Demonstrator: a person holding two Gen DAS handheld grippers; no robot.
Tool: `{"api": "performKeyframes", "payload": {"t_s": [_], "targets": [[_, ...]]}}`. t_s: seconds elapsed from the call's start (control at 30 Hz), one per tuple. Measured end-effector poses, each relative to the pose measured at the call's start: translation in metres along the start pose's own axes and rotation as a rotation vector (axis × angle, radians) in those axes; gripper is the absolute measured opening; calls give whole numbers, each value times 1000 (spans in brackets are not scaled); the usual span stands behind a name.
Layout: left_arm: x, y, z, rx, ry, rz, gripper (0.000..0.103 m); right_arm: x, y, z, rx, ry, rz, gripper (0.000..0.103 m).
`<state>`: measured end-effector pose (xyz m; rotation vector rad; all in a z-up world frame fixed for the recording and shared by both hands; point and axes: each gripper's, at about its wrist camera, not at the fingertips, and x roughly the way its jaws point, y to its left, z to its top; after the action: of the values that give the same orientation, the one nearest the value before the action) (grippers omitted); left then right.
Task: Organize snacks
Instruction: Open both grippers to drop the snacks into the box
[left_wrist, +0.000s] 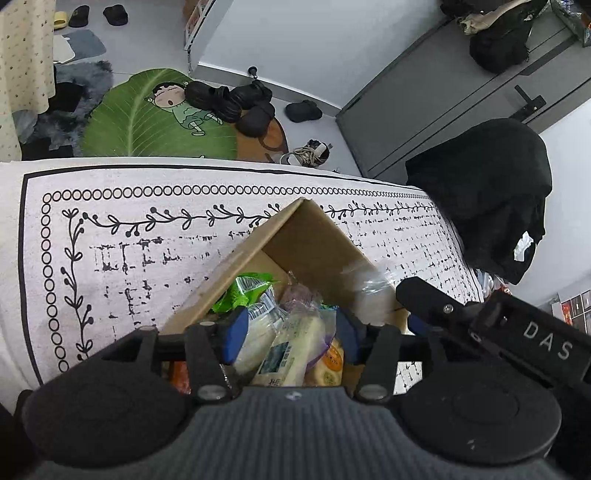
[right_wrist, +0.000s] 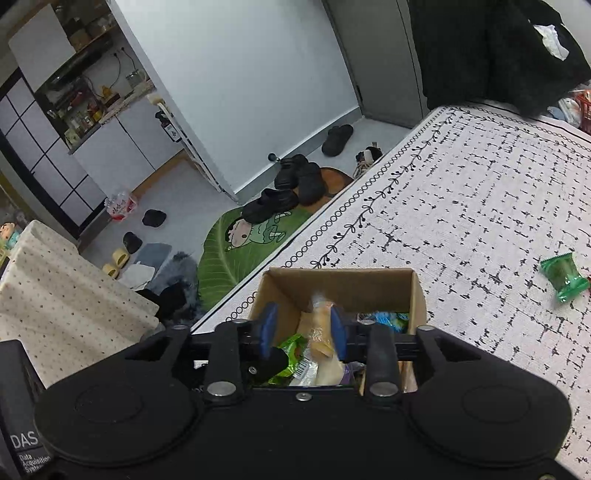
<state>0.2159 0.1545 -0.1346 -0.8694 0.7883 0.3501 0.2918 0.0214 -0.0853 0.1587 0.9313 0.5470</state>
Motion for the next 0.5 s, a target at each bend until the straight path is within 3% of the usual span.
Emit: {"api": "performKeyframes", "payload": {"t_s": [0.1, 0.17, 0.23, 0.3, 0.37, 0.5], "targets": [[1, 0, 0, 2, 6, 0, 59, -6, -8, -1, 12, -10, -25, 53], [1, -2, -1, 6, 7, 10, 62, -11, -13, -2, 14, -16, -36, 55], [0, -5, -2, 21, 7, 9, 69, -14, -21, -2, 32, -20, -43, 63], [0, -9, -3, 35, 9, 20, 84, -19, -29, -3, 48, -28, -59, 67], [-1, -12, -5, 50, 6, 29, 92, -24, -36, -3, 51, -26, -73, 71], [-4, -21, -8, 94, -9, 41, 103, -35, -51, -7, 57, -37, -102, 85]]}}
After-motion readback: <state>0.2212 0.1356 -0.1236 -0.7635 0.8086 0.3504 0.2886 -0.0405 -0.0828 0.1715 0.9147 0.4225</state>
